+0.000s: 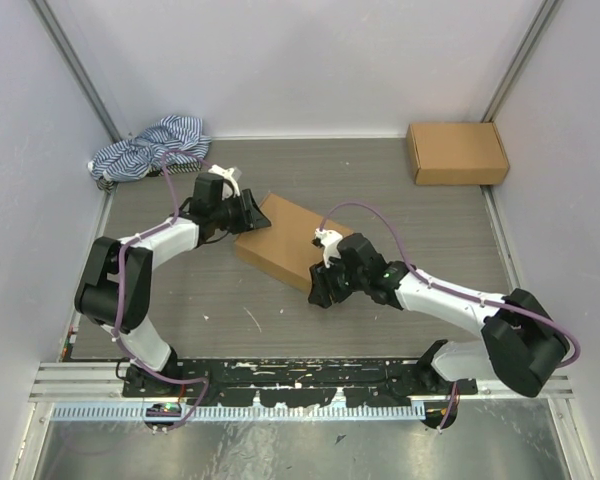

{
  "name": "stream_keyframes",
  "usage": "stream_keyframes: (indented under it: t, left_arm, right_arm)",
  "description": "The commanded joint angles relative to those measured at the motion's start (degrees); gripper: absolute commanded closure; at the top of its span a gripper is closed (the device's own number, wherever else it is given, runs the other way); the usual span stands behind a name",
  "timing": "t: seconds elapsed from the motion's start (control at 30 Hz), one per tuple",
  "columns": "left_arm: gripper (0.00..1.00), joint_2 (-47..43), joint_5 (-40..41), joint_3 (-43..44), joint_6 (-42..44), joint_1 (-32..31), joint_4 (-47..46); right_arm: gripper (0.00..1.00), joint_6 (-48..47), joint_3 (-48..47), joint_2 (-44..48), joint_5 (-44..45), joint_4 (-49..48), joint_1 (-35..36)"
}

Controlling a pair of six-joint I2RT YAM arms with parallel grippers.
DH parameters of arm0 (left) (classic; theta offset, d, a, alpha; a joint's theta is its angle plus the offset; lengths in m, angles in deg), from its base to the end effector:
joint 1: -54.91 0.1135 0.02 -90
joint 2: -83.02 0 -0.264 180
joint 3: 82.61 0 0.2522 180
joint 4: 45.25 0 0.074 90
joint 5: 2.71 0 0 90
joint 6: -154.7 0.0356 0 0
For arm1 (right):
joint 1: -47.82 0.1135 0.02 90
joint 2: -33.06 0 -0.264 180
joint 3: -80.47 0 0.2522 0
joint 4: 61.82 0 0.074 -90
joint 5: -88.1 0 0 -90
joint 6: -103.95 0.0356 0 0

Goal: Fold the paper box

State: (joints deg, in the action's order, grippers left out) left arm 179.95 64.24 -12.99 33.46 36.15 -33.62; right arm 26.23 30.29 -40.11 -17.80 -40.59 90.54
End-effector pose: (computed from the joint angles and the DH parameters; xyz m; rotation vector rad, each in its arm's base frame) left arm 0.3354 -0.1286 0.1928 -0.0278 2.3503 -0.9045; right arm 0.1795 0.1790 0.1922 -0.7803 2.3193 0.7788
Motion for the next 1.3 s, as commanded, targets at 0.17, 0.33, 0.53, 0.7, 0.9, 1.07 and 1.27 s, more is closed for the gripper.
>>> stream_keyframes:
  t: [0.17,0.33,0.53,0.7,0.9,1.07,1.27]
  left_arm:
    - [0.47,1.97,1.46,0.74,1.45,-0.66,3.88]
    - [0.47,1.94,1.42,0.74,1.66,-0.68,4.18]
    - [0.47,0.39,2.36,0.26,1.89,-0.66,4.68]
    - [0.47,-3.93,4.27,-0.21,1.78,-0.57,6.0]
    - [0.41,-15.14,8.7,-2.14,0.23,0.34,7.17]
    - [0.35,-29.26,9.45,-6.19,-2.02,0.64,6.68]
    - [0.31,-39.12,6.23,-13.08,-4.06,0.7,9.2]
  right_arm:
    - [0.57,2.44,1.67,-4.43,-7.08,-9.54,0.35]
    - [0.57,3.29,1.82,-7.4,-7.26,-11.2,0.39]
    - [0.7,5.04,2.57,-6.01,-6.77,-11.9,0.33]
    - [0.81,8.08,3.41,-4.07,-13.0,-12.92,-5.33]
    - [0.83,13.38,6.73,-3.46,-29.95,-19.86,-15.46]
    - [0.84,19.04,6.97,-8.19,-37.33,-28.05,-17.61]
    - [0.84,32.51,8.83,-12.97,-44.85,-44.73,-22.17]
